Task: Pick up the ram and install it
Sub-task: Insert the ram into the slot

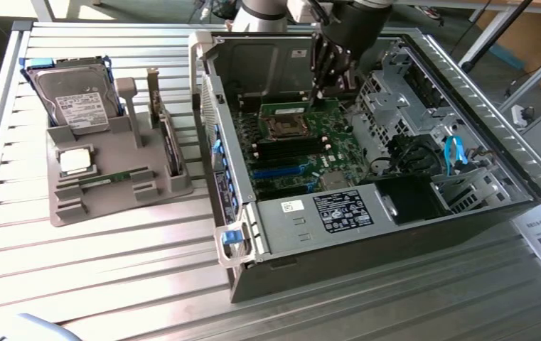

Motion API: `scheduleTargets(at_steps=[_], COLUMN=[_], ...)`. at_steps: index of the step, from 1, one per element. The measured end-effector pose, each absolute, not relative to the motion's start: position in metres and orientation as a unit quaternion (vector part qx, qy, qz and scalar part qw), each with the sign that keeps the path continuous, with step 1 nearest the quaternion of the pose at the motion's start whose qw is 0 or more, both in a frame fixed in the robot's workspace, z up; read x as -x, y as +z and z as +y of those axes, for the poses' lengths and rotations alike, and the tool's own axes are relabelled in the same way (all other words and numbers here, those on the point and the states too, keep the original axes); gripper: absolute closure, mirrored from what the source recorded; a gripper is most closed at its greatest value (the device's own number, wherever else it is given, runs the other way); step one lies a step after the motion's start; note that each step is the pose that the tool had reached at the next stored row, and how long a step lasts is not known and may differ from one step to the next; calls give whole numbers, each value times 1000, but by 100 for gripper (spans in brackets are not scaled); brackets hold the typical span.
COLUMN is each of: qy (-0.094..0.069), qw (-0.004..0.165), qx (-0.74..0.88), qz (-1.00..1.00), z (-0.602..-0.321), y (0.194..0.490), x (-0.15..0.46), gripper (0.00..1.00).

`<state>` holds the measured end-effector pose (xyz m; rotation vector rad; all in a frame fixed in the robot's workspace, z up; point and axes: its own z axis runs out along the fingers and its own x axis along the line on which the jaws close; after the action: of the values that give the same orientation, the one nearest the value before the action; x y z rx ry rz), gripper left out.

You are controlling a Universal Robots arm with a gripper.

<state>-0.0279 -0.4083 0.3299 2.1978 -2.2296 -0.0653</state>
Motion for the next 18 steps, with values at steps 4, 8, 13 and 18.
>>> scheduleTargets(at_steps=[4, 8, 13, 18], qy=[-21, -21, -21, -21], qw=[5, 5, 5, 5], qx=[-701, -700, -699, -698], qz=[-713, -714, -715, -716], z=[-408, -408, -408, -408], y=[324, 319, 311, 304], x=[28, 28, 28, 28], gripper=[88, 88, 88, 88])
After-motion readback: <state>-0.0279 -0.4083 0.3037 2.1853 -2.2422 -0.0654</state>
